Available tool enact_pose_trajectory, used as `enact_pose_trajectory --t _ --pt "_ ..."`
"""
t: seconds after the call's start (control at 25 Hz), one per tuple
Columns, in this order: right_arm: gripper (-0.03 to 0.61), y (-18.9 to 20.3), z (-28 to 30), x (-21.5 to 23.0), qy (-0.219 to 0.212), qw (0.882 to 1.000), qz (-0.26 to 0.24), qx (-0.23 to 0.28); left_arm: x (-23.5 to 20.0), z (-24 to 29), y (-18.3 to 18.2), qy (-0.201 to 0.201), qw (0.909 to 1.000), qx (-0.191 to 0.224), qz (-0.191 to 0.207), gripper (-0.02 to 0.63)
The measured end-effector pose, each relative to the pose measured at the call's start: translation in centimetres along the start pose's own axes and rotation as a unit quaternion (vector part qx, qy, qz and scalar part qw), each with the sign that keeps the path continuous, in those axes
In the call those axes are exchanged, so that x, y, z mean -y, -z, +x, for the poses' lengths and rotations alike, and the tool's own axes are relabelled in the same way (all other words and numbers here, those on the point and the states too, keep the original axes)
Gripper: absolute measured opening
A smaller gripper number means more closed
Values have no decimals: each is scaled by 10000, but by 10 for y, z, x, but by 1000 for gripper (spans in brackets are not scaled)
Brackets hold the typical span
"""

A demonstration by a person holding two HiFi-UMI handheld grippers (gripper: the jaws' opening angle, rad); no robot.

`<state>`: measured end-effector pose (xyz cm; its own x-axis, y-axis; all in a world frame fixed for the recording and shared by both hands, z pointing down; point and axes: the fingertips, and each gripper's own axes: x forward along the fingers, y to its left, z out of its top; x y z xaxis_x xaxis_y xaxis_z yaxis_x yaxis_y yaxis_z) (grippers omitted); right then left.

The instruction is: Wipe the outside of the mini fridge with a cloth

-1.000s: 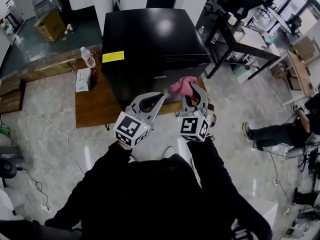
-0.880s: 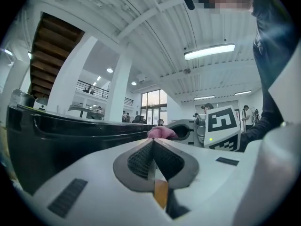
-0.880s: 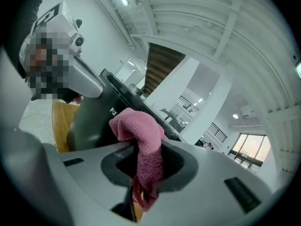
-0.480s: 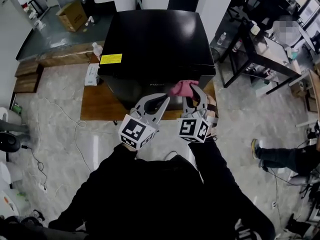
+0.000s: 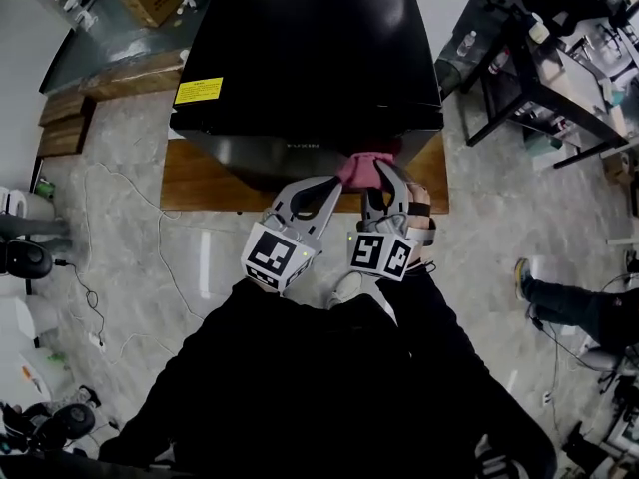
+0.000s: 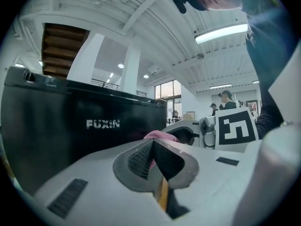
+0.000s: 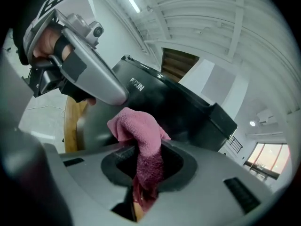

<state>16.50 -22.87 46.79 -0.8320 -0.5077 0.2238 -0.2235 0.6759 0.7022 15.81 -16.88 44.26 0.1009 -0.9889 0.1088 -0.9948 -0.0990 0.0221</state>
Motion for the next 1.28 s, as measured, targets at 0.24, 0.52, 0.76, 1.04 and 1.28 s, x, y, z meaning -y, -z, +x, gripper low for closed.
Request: enact_pose_trajectory --t 0.24,0.52,0.76,1.04,1.28 --pt "81 24 11 -24 -84 9999 23 -83 2 14 51 125 9997 -206 -83 6" --pt "80 81 25 -93 -592 9965 101 -584 2 3 122 72 9977 -515 -426 6" --pt "78 125 39 -132 -921 9925 54 -808 -8 13 192 -66 9926 -974 -717 6" --pt "78 173 55 -178 -1299 9856 109 -1073 -19 35 253 -247 9852 -1362 -1007 6" --pt "77 214 68 -219 -1760 9750 172 -1345 -18 43 281 -372 9798 -1637 -1082 6"
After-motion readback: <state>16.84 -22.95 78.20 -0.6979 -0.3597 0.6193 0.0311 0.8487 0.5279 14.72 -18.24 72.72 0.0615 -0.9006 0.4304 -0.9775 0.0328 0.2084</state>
